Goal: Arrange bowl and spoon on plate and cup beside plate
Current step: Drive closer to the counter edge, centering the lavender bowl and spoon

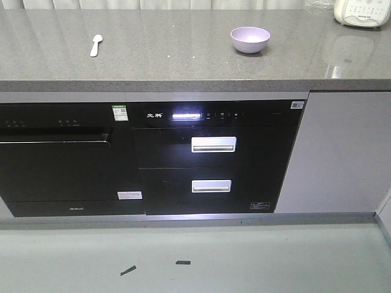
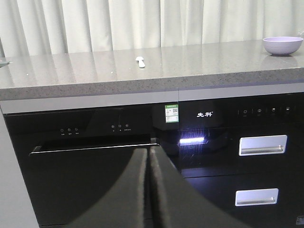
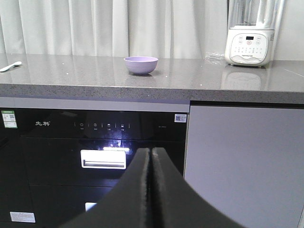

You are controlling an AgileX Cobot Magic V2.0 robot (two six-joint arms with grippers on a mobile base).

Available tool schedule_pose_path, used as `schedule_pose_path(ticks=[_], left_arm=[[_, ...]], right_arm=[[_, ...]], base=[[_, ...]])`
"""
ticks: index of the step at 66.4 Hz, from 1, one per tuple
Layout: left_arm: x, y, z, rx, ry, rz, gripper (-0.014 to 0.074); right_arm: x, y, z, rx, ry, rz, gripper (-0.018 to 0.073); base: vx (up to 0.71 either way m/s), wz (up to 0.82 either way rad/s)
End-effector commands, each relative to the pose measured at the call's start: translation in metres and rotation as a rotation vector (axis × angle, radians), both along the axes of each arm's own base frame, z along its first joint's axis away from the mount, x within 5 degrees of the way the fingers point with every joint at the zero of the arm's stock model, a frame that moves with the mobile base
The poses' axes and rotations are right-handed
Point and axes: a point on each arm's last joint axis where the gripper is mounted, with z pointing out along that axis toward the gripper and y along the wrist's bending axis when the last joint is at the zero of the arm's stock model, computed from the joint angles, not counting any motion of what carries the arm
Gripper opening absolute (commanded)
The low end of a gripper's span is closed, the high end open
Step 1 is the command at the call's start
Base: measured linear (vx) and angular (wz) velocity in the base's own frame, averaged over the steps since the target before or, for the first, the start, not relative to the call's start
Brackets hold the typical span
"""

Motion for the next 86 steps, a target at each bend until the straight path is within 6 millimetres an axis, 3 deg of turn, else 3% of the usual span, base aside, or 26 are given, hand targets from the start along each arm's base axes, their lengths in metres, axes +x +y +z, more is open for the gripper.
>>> schedule_pose_path(ticks=[1,86], left_arm=[[-0.0005,-0.0007,0.0090,-0.010,-0.079,-0.007,-0.0006],[-0.0005,-0.0007,0.0090,-0.010,-0.079,-0.007,-0.0006]], right_arm=[[-0.0009,0.0002,0.0061,-0.002,-0.080,0.003,-0.0003],[-0.0009,0.0002,0.0061,-0.002,-0.080,0.003,-0.0003]], base=[[0.06,-0.01],[0.07,-0.01]])
